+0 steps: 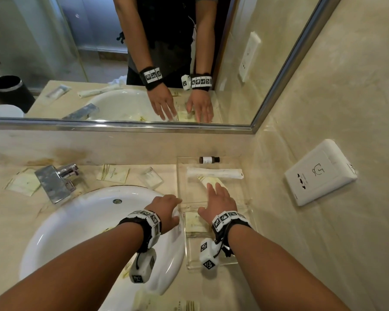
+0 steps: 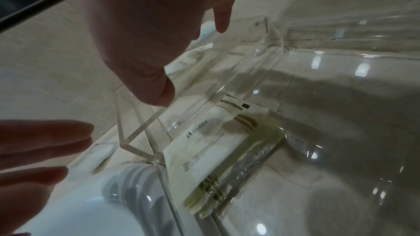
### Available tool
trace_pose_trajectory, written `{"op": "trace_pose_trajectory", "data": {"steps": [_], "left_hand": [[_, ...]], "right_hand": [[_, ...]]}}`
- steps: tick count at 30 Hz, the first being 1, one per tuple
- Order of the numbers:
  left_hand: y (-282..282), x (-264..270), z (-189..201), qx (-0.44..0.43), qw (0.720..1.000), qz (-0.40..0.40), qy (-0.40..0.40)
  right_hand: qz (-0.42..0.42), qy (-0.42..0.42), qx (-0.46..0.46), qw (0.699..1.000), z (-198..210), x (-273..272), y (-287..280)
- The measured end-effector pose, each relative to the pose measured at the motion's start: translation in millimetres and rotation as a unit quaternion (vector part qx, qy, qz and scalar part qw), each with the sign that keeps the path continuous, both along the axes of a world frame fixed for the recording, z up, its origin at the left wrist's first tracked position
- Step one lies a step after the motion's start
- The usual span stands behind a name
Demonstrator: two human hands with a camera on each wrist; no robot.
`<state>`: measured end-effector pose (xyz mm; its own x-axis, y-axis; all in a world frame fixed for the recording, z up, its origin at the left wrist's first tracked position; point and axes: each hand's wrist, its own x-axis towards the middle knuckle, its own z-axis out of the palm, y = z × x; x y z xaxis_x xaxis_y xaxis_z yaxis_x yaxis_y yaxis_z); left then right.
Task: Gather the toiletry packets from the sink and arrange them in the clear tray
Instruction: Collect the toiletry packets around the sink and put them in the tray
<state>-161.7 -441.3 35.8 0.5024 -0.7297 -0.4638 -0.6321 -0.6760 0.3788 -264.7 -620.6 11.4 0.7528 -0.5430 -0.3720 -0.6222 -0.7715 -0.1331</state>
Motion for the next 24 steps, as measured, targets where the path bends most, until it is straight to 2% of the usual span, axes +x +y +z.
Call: {"op": "trace_pose_trajectory", "data": {"steps": [5, 10, 14, 16, 20, 24], "left_hand": [[-11.1, -0.6, 1.5, -0.016, 1.0, 0.016, 0.009], [-14.3, 1.3, -5.1, -0.003, 1.0, 0.022, 0.012], [-13.5, 5.1, -11.0, -0.006, 0.999, 0.034, 0.013], [-12.6, 7.5, -13.4, -0.012, 0.999, 0.039, 0.013], [-8.4, 12.0, -16.0, -0.016, 0.998, 0.055, 0.016], [-3.1, 18.4, -18.0, -0.021, 0.997, 0.076, 0.022]], "right_hand": [[0.015, -0.032, 0.004, 0.999, -9.0, 0.8, 1.2], [0.027, -0.062, -0.048, 0.997, -12.0, 4.7, -2.8], [-0.005, -0.02, -0.008, 1.0, -15.2, 14.3, -16.4], [0.007, -0.016, 0.004, 1.0, -17.0, 17.4, -19.8], [0.051, -0.082, -0.019, 0.995, -17.9, 18.9, -18.5], [0.09, -0.097, -0.026, 0.991, -13.4, 17.9, -14.1]]}}
